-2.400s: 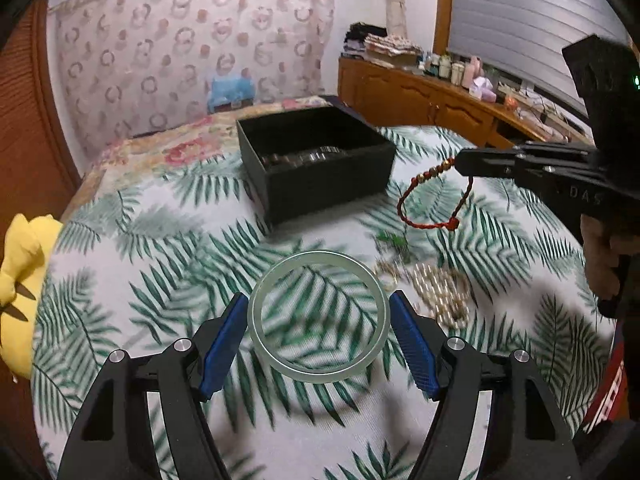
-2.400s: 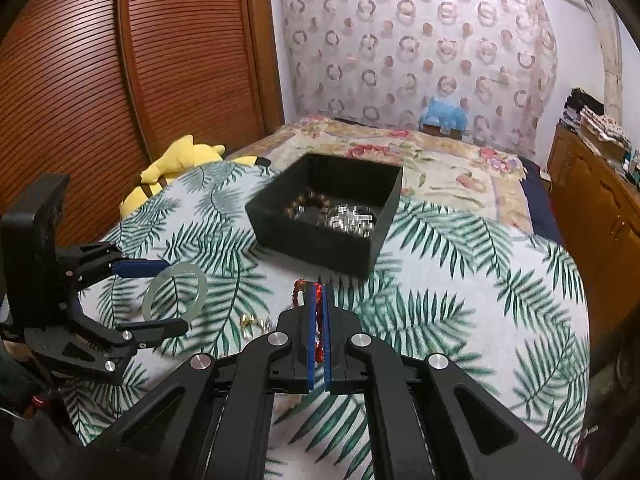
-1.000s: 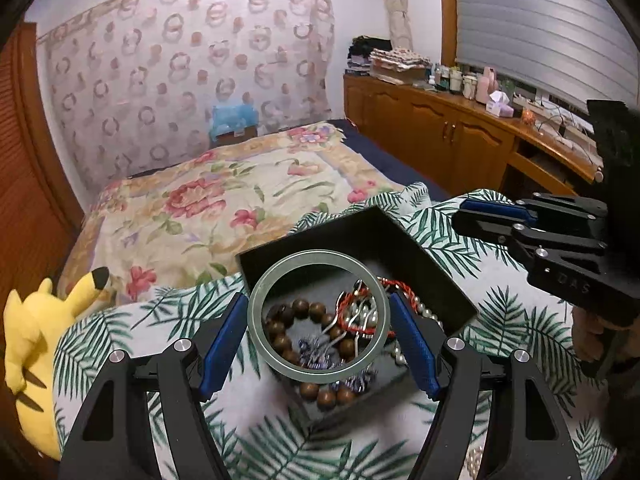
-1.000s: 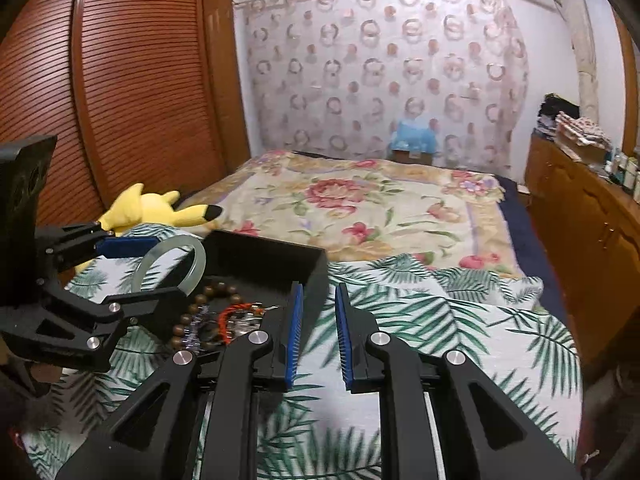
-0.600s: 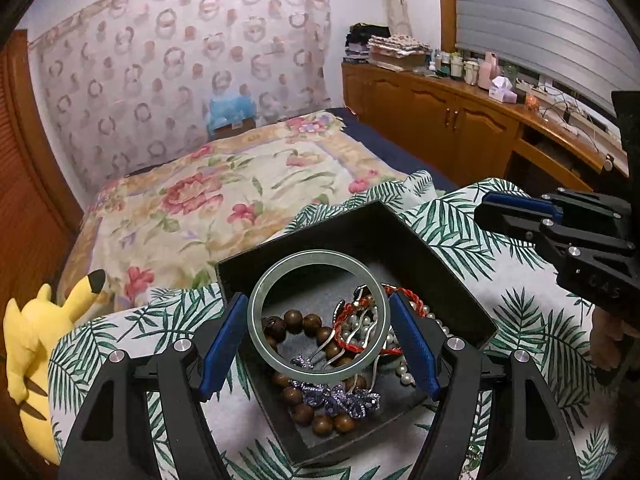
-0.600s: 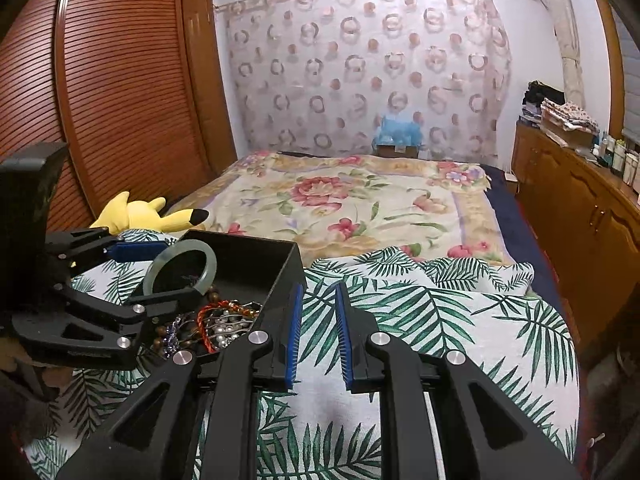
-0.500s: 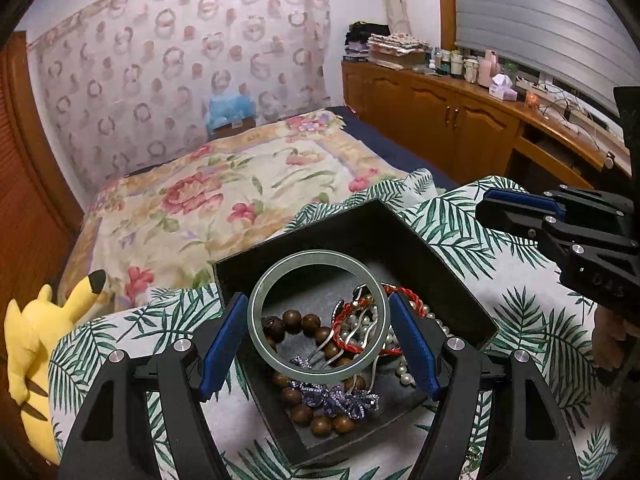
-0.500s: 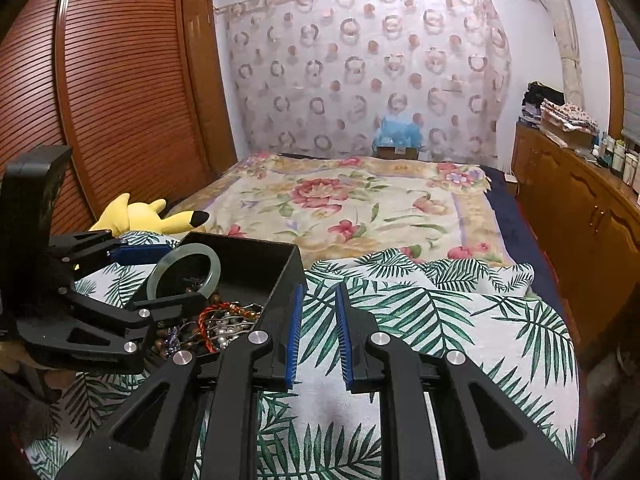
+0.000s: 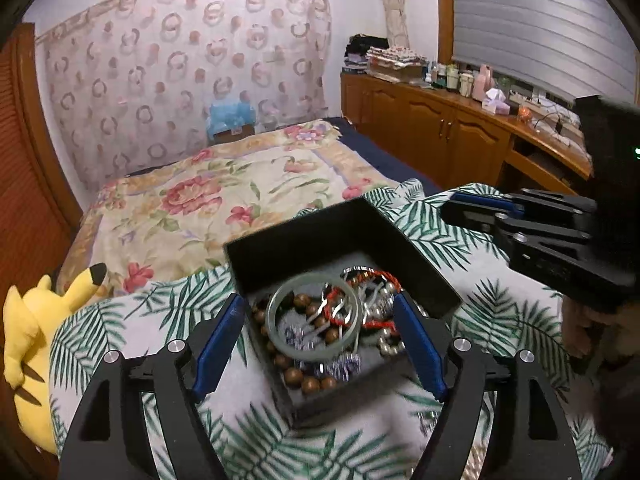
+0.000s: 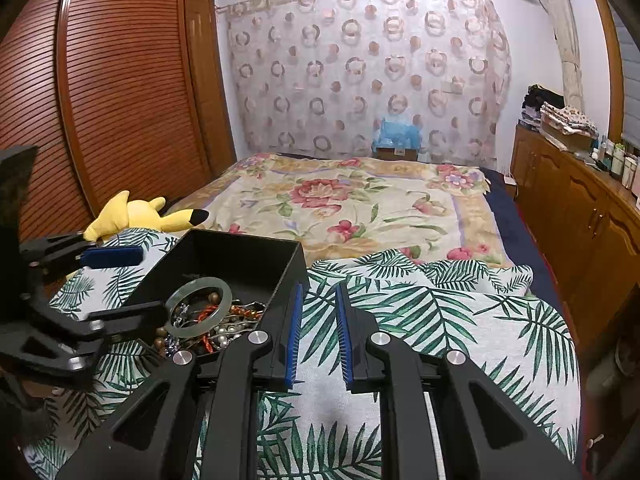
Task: Organize jewelry
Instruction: 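Lower the jade bangle into the black box and open the left tool, then move the left tool to the gold ring while the right tool reaches the green pendant chain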
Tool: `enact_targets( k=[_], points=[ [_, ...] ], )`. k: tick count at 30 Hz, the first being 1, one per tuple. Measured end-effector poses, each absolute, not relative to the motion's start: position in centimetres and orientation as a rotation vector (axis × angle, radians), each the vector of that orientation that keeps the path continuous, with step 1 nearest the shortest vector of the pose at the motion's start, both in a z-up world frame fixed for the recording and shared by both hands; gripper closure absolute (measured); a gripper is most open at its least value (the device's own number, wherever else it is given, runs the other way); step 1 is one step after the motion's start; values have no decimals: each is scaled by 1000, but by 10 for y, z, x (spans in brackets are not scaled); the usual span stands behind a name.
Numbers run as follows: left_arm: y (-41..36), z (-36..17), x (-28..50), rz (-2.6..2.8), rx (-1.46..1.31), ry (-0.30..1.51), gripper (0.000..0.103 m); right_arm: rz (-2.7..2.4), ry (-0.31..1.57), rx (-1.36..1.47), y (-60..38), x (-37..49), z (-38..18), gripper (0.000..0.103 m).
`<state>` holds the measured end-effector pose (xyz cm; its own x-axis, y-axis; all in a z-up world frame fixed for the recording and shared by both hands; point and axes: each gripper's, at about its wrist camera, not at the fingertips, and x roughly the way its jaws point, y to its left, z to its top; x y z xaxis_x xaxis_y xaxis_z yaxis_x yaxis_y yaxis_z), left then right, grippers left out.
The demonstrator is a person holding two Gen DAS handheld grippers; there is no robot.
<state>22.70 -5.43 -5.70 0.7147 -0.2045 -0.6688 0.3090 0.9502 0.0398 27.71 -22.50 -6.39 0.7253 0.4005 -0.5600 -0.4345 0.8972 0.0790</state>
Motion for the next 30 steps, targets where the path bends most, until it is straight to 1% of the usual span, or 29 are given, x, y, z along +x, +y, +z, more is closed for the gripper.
enact_targets(
  k=[8, 14, 20, 30],
  points=[
    [-36, -60, 193, -281, 116, 725, 30, 462, 542, -83, -214, 260, -33, 84],
    [-31, -68, 178, -281, 101, 747, 29, 485, 547, -103, -212, 243, -20, 83],
    [-25, -81, 166, -285, 83, 775, 29, 497, 610, -129, -210, 218, -34, 81],
    [-27, -98, 153, -303, 83, 819, 29, 568, 758, -169, -190, 188, -89, 81]
  ],
)
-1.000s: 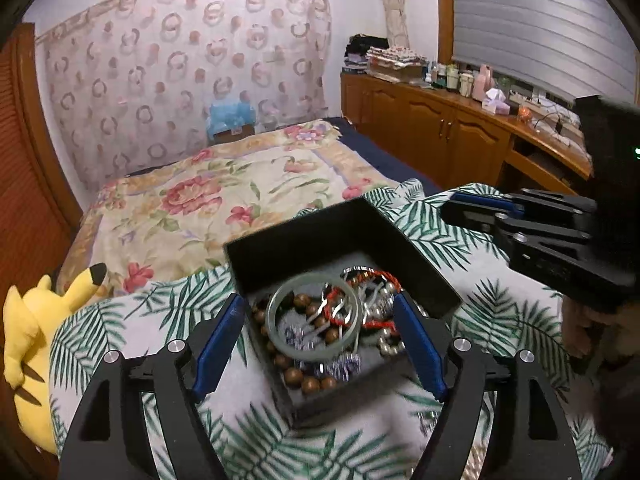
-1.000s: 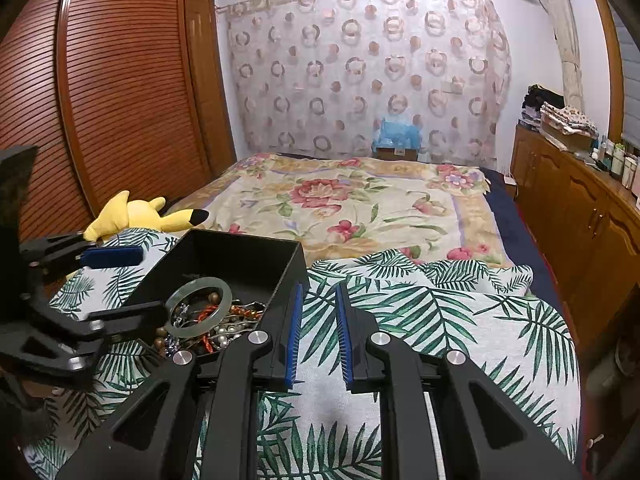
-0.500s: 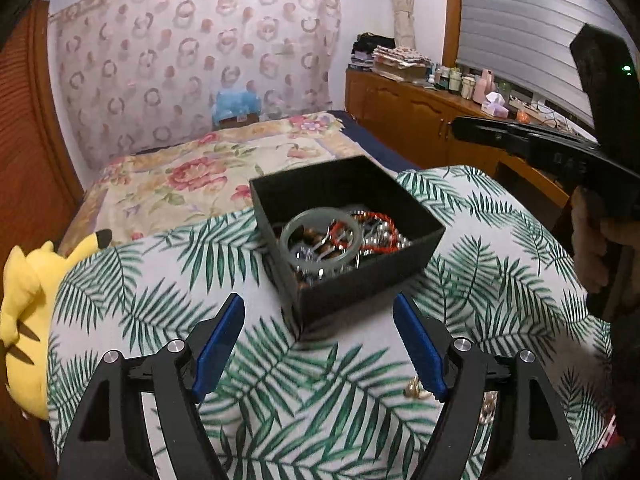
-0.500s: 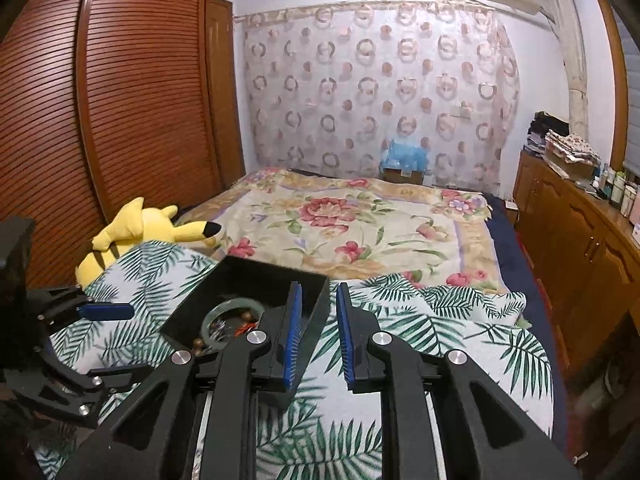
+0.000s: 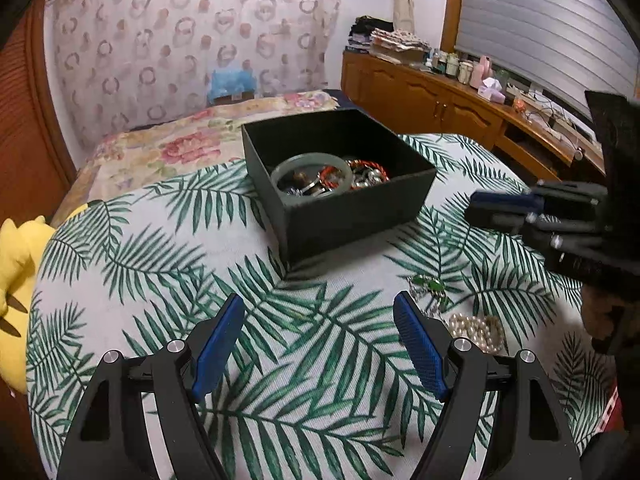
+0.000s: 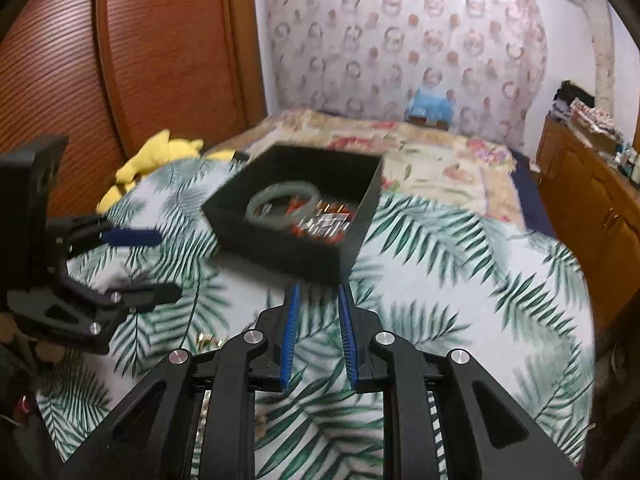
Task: Organize jewelry
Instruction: 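Move the left tool to the gold ring while the right tool reaches the green pendant chain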
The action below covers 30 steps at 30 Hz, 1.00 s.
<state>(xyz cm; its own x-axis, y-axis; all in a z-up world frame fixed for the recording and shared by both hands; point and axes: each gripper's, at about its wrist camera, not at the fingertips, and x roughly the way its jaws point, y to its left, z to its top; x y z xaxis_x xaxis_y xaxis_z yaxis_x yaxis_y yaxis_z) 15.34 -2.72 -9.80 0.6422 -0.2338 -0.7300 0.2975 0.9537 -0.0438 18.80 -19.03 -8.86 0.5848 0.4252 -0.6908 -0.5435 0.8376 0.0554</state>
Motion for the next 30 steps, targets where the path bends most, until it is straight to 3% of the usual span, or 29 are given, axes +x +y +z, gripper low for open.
enact_targets(
  k=[16, 22, 30],
  points=[
    [-28, -106, 144, -318, 78, 846, 29, 651, 850, -251, -153, 179, -116, 82],
    [-32, -108, 145, -329, 82, 852, 29, 633, 860, -253, -156, 183, -120, 95],
    [-40, -113, 146, -339, 84, 860, 29, 624, 836, -234, -167, 181, -115, 95]
  ],
)
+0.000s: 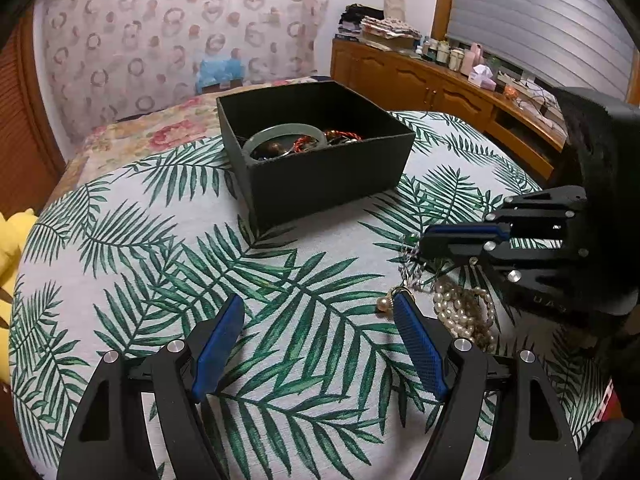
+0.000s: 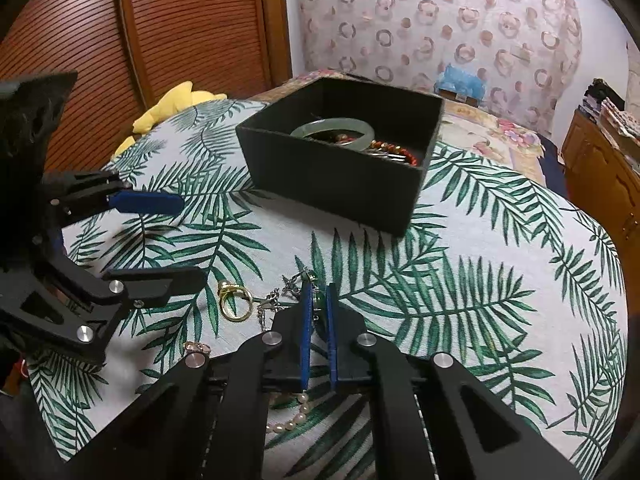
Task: Organize jewelry
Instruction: 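Move the left tool to the gold ring while the right tool reaches the green pendant chain, then grasp the gold ring with the left tool while the right tool grasps the pendant chain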
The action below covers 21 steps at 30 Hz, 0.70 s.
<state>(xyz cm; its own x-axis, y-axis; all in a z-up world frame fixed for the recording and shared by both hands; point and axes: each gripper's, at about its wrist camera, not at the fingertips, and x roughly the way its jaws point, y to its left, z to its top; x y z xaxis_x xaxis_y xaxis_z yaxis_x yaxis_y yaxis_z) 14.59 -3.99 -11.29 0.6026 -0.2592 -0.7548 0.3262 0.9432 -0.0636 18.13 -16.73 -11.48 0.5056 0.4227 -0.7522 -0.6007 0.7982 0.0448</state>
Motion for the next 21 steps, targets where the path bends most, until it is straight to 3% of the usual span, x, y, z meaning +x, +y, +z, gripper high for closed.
enact_targets(
  k=[6, 14, 21],
  points=[
    [-49, -113, 146, -361, 80, 858, 30, 596, 808, -208, -184, 179, -107, 96],
    [-66, -117, 149, -414, 88, 877, 67, 579, 800, -186, -199, 176, -106, 95],
    [-73, -120, 148, -409, 117, 877, 89, 578, 801, -175, -204, 174, -108, 95]
  ],
)
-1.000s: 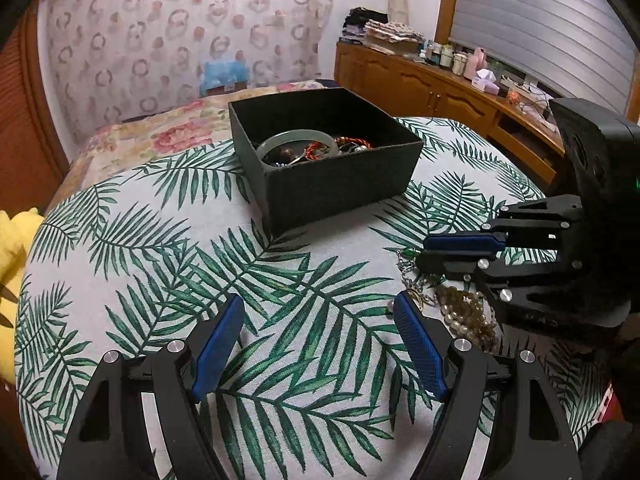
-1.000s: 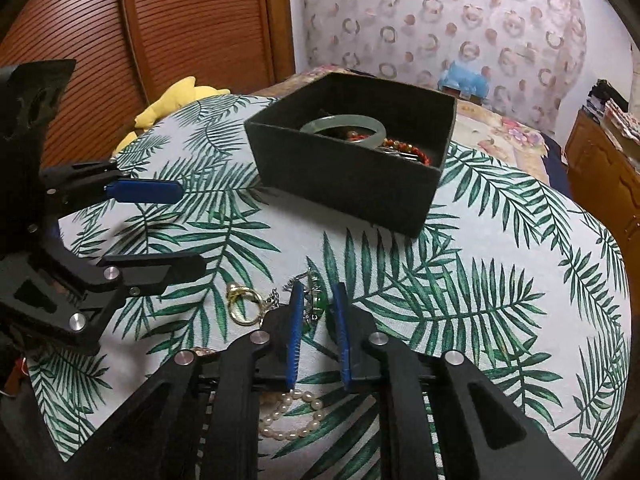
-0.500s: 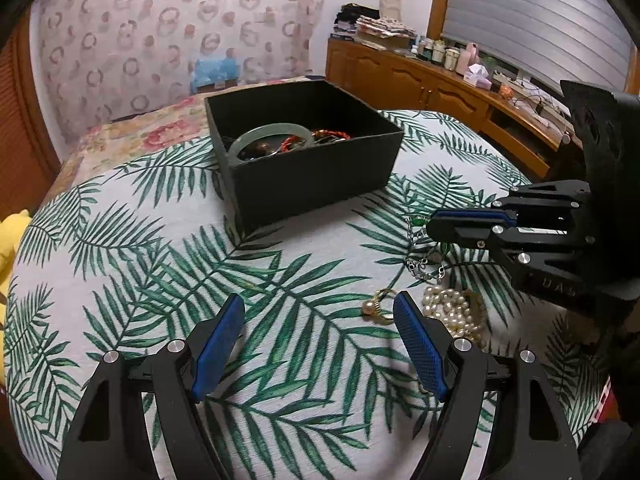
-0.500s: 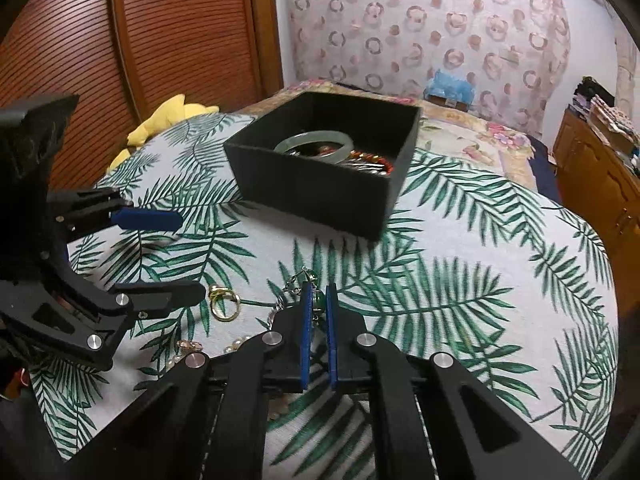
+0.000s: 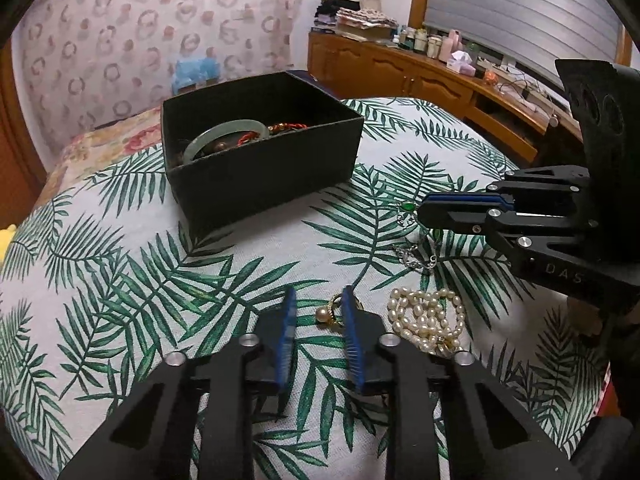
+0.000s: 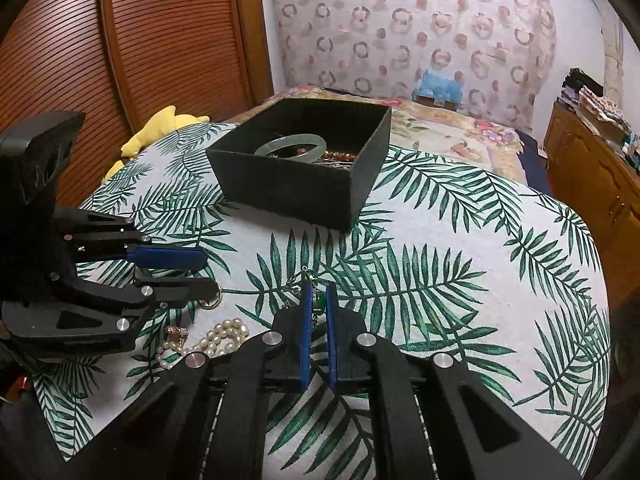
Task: Organize jewelry
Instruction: 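Grasp the gold ring with the left tool while the right tool grasps the pendant chain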
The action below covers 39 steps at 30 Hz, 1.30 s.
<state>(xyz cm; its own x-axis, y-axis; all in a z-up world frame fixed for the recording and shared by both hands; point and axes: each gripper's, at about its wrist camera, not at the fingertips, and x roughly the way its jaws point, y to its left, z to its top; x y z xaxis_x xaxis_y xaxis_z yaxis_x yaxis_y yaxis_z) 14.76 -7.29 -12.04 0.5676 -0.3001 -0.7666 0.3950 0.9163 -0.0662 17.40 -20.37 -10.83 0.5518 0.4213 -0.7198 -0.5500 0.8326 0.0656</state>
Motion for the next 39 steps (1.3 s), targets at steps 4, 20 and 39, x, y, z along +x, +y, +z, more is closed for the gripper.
enact_targets(
  k=[4, 20, 39],
  points=[
    [-72, -119, 146, -413, 110, 874, 94, 577, 798, -173, -204, 174, -108, 95],
    [-55, -94, 154, -382, 83, 806, 94, 585, 741, -203, -200, 184, -80, 95],
    [-36, -47, 188, -322, 68, 696, 94, 620, 598, -183, -185, 237, -24, 95]
  ],
)
